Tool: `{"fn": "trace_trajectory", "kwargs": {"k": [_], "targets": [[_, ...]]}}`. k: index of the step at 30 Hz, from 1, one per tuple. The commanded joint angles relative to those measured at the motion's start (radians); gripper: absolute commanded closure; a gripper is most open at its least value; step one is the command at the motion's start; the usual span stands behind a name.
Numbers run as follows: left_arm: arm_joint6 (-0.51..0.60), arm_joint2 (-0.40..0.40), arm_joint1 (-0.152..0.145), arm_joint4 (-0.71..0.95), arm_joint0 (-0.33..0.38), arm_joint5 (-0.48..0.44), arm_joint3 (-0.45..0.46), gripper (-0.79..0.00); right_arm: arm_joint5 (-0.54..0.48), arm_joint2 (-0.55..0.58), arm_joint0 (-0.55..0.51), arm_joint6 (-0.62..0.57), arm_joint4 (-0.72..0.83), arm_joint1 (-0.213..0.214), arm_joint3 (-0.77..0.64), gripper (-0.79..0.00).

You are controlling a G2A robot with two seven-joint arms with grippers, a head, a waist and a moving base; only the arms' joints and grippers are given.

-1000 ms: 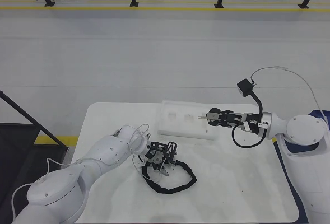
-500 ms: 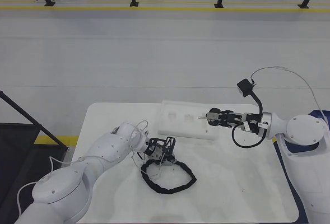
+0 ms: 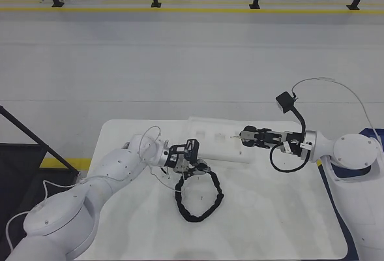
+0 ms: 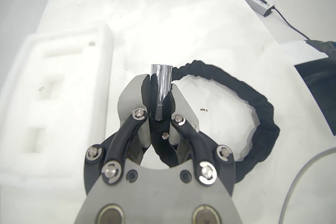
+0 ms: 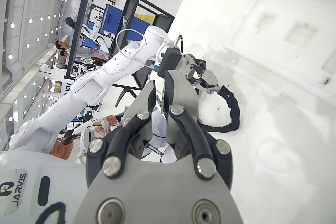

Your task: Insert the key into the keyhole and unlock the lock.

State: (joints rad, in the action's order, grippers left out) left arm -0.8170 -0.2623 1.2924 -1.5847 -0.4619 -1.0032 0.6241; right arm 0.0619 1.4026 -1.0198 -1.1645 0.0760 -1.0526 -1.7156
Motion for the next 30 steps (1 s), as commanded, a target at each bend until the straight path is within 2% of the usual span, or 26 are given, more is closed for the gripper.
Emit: {"fn": "trace_trajectory", "kwargs": {"k": [1, 12, 18, 24, 30], "targets": [[-0.003, -0.015, -0.03, 0.029, -0.003, 0.003, 0.045, 0.0, 0.003, -0.006, -0.01, 0.013, 0.0, 0.0, -0.008, 0.0], [0.004, -0.135, -0.193, 0.153, -0.058, -0.004, 0.336, 0.0, 0.172, -0.07, 0.029, -0.14, -0.093, 0.018, -0.147, 0.0], [0.009, -0.194, -0.266, 0.157, -0.096, -0.009, 0.497, 0.0, 0.289, -0.102, 0.058, -0.197, -0.14, 0.027, -0.223, 0.0], [0.009, -0.241, -0.318, 0.15, -0.118, -0.009, 0.615, 0.0, 0.357, -0.112, 0.065, -0.195, -0.163, 0.034, -0.319, 0.0], [-0.016, -0.274, -0.339, 0.145, -0.147, 0.016, 0.669, 0.0, 0.383, -0.093, 0.056, -0.178, -0.17, 0.043, -0.39, 0.0]]}}
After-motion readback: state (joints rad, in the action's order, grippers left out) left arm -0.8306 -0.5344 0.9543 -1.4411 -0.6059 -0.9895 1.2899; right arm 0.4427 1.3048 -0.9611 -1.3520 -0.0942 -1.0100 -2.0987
